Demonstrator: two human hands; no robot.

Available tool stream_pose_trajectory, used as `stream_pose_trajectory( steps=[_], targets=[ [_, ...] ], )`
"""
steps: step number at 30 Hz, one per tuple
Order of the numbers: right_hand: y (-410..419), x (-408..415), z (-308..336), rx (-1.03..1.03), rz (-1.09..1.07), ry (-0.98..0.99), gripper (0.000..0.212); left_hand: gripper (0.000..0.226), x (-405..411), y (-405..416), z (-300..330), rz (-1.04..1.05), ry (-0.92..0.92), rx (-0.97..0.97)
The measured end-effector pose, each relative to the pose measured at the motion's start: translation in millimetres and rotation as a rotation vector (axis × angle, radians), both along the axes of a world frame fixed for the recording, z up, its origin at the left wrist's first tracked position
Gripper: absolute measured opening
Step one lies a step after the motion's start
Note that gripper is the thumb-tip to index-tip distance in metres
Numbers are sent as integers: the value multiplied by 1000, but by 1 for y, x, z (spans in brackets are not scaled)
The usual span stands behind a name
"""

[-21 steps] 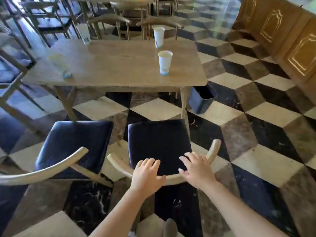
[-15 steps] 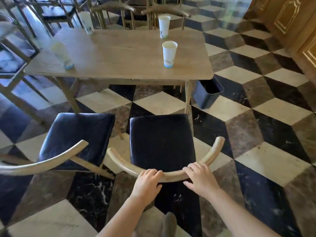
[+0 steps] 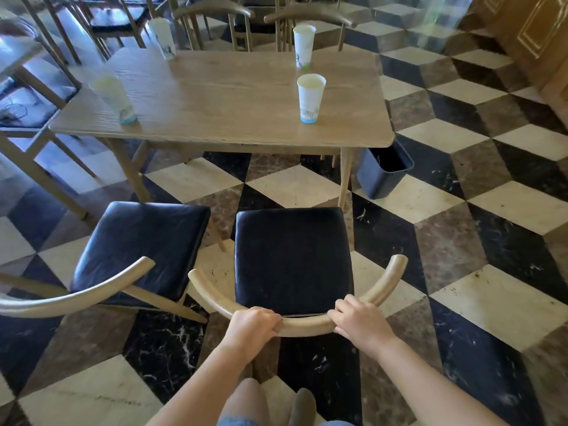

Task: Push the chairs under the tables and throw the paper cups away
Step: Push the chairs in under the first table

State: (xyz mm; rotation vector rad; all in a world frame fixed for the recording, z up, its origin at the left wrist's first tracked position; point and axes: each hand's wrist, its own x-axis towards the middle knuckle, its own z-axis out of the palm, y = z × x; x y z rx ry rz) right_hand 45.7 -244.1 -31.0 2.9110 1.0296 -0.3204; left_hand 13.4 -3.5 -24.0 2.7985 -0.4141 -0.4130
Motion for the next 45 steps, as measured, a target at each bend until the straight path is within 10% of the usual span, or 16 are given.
stream_pose_trajectory(
  steps=[45],
  targets=[
    [41, 344, -3, 108, -4, -86, 33, 25, 357, 60, -10, -27, -162, 55]
  ],
)
